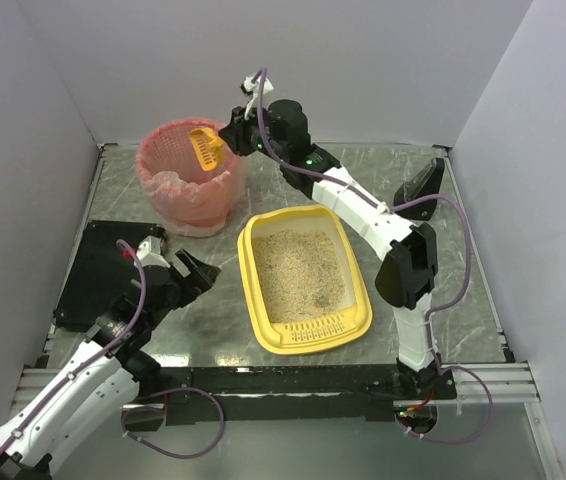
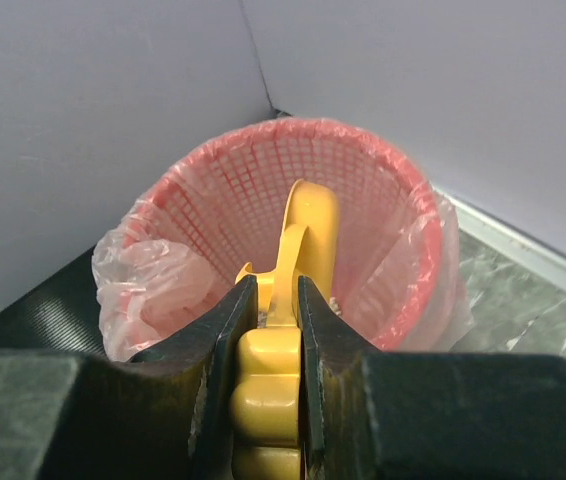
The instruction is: Clean the litter box
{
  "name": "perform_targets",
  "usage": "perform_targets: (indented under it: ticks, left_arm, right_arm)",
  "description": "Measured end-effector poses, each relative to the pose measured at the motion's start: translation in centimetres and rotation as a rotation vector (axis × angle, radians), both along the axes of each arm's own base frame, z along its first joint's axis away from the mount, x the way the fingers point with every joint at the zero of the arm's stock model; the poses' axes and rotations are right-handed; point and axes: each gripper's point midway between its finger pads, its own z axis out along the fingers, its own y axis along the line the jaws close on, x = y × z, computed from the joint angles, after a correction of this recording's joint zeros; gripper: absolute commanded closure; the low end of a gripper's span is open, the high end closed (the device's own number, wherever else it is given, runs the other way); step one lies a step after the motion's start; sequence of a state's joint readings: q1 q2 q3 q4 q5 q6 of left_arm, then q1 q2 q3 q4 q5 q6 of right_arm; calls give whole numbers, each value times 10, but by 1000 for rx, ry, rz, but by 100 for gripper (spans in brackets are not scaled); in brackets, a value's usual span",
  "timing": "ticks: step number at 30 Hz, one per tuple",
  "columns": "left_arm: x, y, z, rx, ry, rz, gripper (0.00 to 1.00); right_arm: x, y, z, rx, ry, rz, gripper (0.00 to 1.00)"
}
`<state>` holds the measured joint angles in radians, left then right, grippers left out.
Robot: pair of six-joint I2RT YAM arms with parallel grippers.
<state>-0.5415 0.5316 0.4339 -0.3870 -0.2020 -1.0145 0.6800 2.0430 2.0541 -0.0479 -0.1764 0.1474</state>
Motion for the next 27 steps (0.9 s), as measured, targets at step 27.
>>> perform_targets:
  ticks: [27]
  left_arm:
    - [67,-56,33,89,-8,-151,3]
  right_arm:
    - [-176,-234,-16,177,312,-216,100]
